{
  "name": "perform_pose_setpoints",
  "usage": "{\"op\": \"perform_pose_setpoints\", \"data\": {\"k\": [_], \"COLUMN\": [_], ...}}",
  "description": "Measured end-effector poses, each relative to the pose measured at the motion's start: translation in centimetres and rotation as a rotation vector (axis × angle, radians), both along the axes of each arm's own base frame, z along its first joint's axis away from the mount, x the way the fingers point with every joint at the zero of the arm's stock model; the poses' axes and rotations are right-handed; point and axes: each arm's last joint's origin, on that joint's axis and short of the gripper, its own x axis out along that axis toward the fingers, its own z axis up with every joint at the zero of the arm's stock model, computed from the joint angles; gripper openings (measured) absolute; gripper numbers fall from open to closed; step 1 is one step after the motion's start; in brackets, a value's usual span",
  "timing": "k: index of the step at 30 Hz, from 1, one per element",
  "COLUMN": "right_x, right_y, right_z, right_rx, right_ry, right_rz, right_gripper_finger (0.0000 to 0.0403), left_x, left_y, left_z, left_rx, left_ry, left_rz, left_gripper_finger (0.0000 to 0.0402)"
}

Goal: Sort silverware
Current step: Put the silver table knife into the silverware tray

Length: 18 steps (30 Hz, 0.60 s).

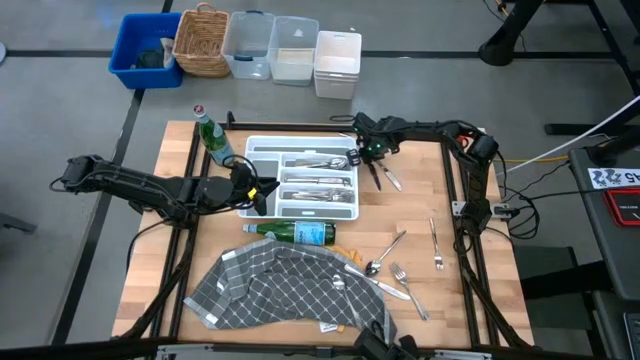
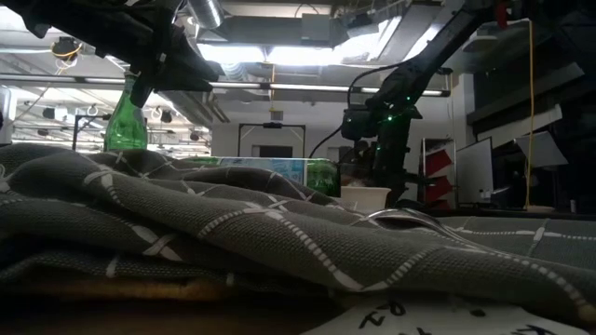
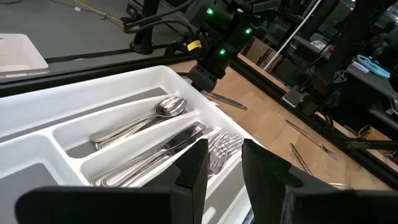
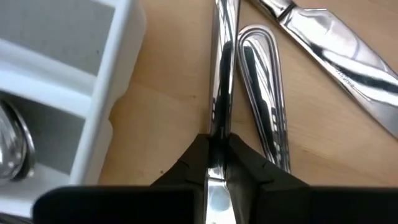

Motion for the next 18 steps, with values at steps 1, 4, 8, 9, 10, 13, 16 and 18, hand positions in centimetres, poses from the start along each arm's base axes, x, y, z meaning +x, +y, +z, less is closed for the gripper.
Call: {"op": "perform_pose_setpoints", "data": {"k": [1, 4, 8, 9, 10, 13, 16, 18], "right_x": [0.0, 0.0, 0.0, 0.0, 0.0, -0.1, -0.3, -0.5], "right_y": [0.0, 0.1, 0.1, 0.1, 0.1, 0.2, 0.3, 0.5], "right_z": [0.0, 0.0, -0.1, -0.1, 0.0, 0.3, 0.8, 1.2], "right_rx": [0.006, 0.020, 0.031, 0.031, 0.030, 0.030, 0.032, 0.038], "right_ry": [-0.001, -0.009, -0.014, -0.013, -0.015, -0.023, -0.031, -0.029], "right_rz": [0.011, 0.020, 0.043, 0.044, 0.044, 0.046, 0.050, 0.057], "right_gripper_finger": [0.0037, 0.0040, 0.0040, 0.0040, 0.0040, 0.0040, 0.0040, 0.0040], "left_x": [0.0, 0.0, 0.0, 0.0, 0.0, 0.0, 0.0, 0.0], "left_y": [0.0, 0.0, 0.0, 0.0, 0.0, 0.0, 0.0, 0.0], "left_z": [0.0, 0.0, 0.0, 0.0, 0.0, 0.0, 0.0, 0.0], "left_rx": [0.000, 0.000, 0.000, 0.000, -0.002, -0.004, -0.005, -0.006], "left_ry": [0.000, 0.000, 0.000, -0.001, -0.002, -0.003, -0.004, -0.004], "left_rz": [0.000, 0.000, 0.000, 0.000, 0.001, 0.001, 0.002, 0.002], "left_gripper_finger": [0.0086, 0.0086, 0.0086, 0.0086, 0.0086, 0.0086, 0.0086, 0.0086]}}
